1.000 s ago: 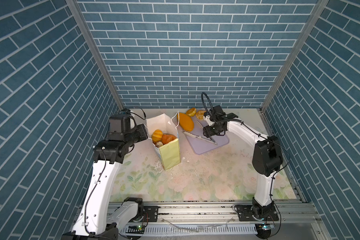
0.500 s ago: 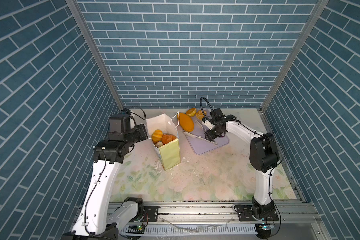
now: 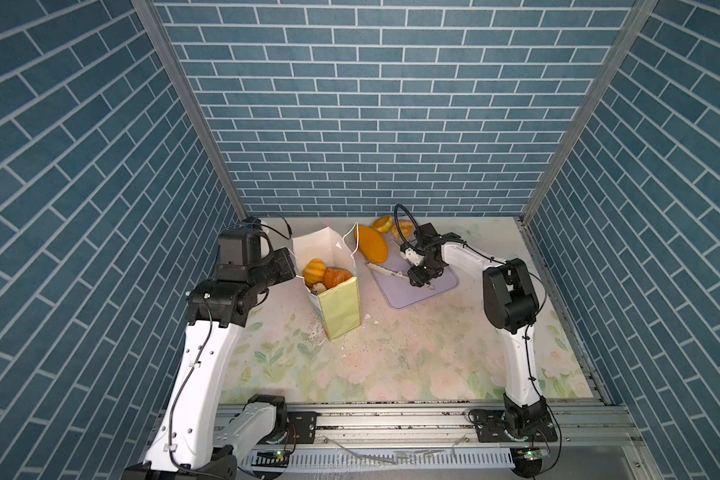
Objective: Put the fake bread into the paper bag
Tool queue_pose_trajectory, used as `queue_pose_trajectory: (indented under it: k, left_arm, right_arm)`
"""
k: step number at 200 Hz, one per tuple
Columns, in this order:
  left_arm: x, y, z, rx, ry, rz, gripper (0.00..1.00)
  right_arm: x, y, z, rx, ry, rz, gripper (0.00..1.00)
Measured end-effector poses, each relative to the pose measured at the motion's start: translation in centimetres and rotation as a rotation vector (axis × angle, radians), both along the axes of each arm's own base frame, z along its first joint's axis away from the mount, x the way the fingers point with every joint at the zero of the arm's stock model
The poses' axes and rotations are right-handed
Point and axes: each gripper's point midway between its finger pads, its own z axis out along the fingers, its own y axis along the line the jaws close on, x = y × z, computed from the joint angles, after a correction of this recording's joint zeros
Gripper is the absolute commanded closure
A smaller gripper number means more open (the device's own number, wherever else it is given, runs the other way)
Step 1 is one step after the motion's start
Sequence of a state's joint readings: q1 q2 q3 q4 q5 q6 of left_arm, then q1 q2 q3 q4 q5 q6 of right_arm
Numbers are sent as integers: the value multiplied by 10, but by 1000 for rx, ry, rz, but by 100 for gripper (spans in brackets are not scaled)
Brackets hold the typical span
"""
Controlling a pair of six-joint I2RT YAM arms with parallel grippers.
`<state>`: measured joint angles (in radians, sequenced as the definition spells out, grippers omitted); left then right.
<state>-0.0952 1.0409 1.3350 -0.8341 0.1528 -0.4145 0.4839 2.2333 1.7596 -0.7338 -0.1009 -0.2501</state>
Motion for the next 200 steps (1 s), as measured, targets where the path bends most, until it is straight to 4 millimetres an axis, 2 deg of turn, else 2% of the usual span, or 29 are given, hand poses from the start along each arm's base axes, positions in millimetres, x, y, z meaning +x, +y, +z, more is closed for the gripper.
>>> queue_pose_trajectory:
  k: [59, 87, 109, 157, 200]
  left_arm:
    - [0, 0, 0, 0, 0, 0, 100]
    - [0, 0, 0, 0, 0, 1, 100]
    - [0, 0, 0, 0, 0, 0, 100]
    - [0, 0, 0, -1, -1, -1, 100]
    - [0, -1, 0, -3, -1, -4, 100]
  right_arm:
    - [2, -2, 1, -14, -27, 23, 60]
    - [-13, -14, 5, -52, -35, 35, 63]
    - [-26, -23, 17, -76, -53, 45, 64]
    - [-52, -42, 63, -112, -120, 56, 64]
    - [-70, -58, 65, -161, -106, 47, 63]
